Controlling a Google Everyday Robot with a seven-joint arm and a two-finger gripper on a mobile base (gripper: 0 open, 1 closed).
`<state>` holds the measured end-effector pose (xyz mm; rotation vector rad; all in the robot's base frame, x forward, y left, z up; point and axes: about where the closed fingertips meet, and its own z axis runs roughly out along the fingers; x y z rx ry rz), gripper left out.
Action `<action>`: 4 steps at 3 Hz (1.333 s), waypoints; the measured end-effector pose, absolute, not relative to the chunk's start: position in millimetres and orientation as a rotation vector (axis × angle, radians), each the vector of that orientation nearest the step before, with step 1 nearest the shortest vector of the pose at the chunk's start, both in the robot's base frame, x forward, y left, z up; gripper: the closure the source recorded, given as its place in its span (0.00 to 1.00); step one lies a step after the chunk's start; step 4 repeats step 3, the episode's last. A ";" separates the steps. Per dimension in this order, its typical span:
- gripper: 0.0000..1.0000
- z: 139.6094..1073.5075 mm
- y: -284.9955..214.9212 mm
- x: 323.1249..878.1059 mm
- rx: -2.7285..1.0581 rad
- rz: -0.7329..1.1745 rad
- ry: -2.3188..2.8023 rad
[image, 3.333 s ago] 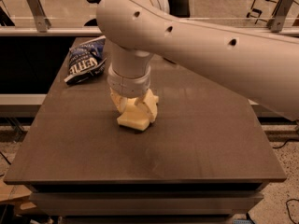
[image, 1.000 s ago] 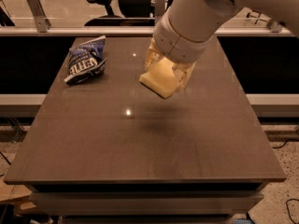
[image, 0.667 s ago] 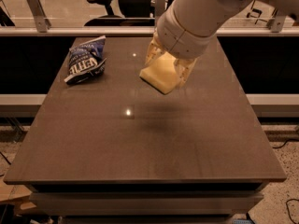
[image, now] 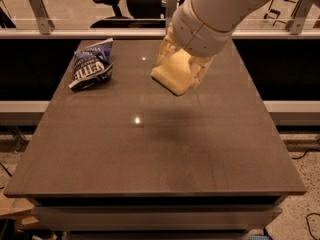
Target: Pick sponge
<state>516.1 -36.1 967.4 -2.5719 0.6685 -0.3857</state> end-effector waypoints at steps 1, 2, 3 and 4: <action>1.00 969.4 -36.6 517.0 -2.562 -0.379 0.667; 1.00 970.0 -37.0 517.8 -2.547 -0.371 0.662; 1.00 970.3 -37.0 518.1 -2.543 -0.368 0.659; 1.00 970.3 -37.0 518.1 -2.543 -0.368 0.659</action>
Offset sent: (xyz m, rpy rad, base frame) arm 0.0053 -0.0035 -0.0002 0.0490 0.0076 0.0063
